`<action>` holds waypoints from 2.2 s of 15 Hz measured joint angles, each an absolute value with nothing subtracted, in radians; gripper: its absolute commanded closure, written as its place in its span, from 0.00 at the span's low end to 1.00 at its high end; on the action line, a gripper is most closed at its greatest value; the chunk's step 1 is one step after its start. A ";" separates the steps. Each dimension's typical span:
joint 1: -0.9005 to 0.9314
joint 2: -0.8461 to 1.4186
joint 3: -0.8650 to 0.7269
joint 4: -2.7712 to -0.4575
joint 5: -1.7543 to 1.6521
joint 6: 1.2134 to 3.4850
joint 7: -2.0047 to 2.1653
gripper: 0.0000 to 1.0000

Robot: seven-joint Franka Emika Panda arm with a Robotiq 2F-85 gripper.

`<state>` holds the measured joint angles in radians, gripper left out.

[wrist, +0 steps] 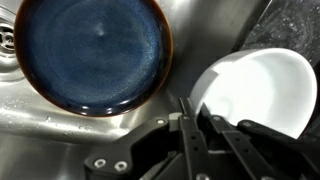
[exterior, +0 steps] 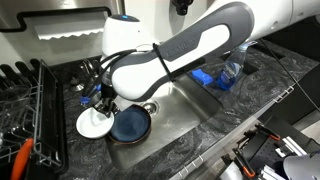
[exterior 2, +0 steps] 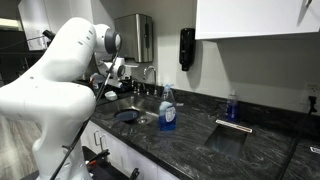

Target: Remove the white bowl from the sink and put it on the counter

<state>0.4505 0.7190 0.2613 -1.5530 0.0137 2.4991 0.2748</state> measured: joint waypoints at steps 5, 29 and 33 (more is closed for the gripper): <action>0.475 0.794 0.262 -1.449 0.014 2.472 0.267 0.98; 0.497 0.783 0.252 -1.361 -0.043 2.407 0.238 0.00; 0.497 0.730 0.224 -1.402 -0.067 2.382 0.299 0.00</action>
